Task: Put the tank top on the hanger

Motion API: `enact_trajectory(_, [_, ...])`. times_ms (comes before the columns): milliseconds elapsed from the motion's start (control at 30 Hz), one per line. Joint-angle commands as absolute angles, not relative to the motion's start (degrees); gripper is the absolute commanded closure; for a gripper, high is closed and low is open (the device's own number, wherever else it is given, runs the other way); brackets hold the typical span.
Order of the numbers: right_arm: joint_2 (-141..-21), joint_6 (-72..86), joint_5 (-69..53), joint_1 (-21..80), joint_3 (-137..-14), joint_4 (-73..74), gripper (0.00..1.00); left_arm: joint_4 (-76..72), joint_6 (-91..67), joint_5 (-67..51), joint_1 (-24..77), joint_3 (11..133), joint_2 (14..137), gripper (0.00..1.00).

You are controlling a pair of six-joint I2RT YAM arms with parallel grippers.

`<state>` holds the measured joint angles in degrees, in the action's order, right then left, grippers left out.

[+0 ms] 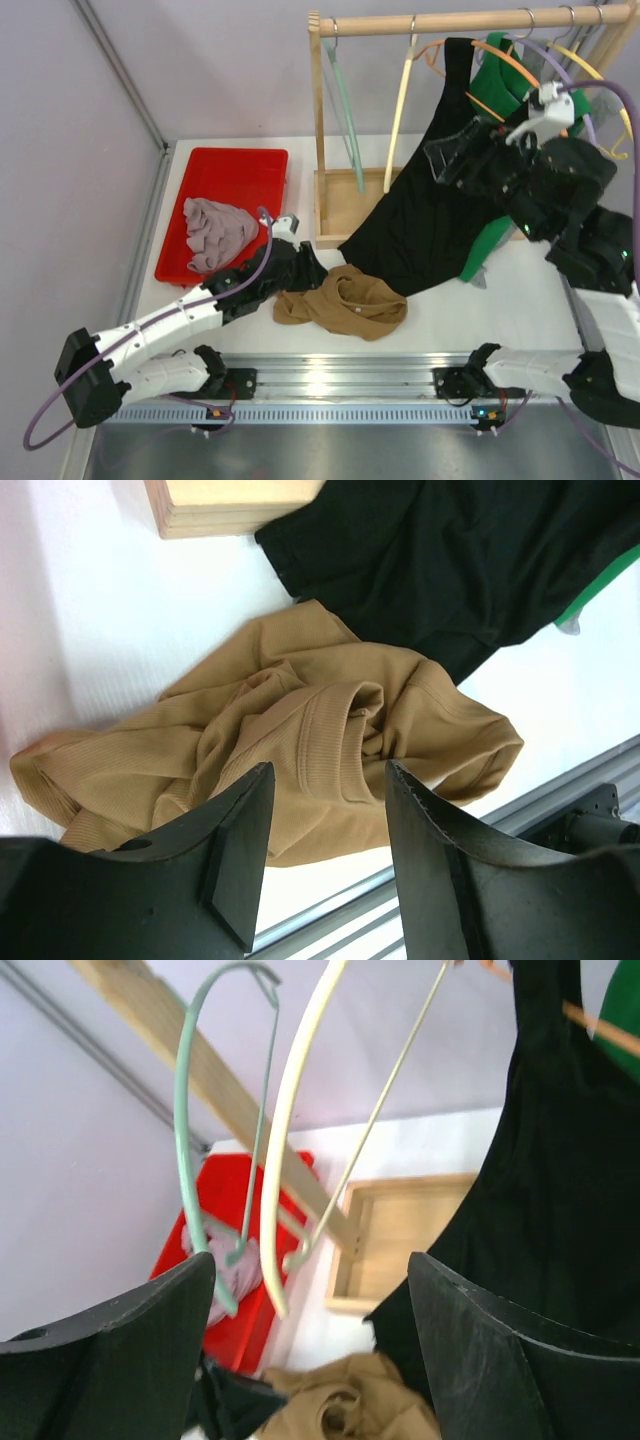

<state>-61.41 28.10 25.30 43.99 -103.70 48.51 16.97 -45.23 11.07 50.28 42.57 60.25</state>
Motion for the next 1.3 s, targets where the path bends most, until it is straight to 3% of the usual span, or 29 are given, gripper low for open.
enact_trajectory(0, [-71.6,18.9,20.5,38.9,-113.3,49.9,0.21,17.1,-44.4,9.3,50.0,45.1,58.4,0.47])
enact_trajectory(167, [-85.6,15.0,17.8,36.5,-130.4,53.3,0.14,18.7,-43.2,9.2,50.0,46.8,58.3,0.47])
enact_trajectory(300, [-92.7,14.2,20.8,36.4,-136.5,56.6,0.12,19.6,-42.2,9.2,50.0,47.9,58.6,0.47])
enact_trajectory(400, [-93.3,14.3,23.9,36.3,-134.2,56.7,0.18,20.0,-42.0,9.3,50.0,48.2,58.6,0.47])
enact_trajectory(433, [-92.4,14.5,24.4,36.4,-131.6,56.3,0.25,20.0,-42.0,9.3,50.0,48.2,58.6,0.47])
enact_trajectory(700, [-86.7,14.7,25.2,37.1,-122.2,55.7,0.5,19.6,-42.8,9.0,50.0,47.0,58.9,0.48])
enact_trajectory(1267, [-87.9,8.3,25.5,36.7,-124.4,56.9,0.57,18.3,-43.7,8.3,50.0,45.9,60.0,0.49])
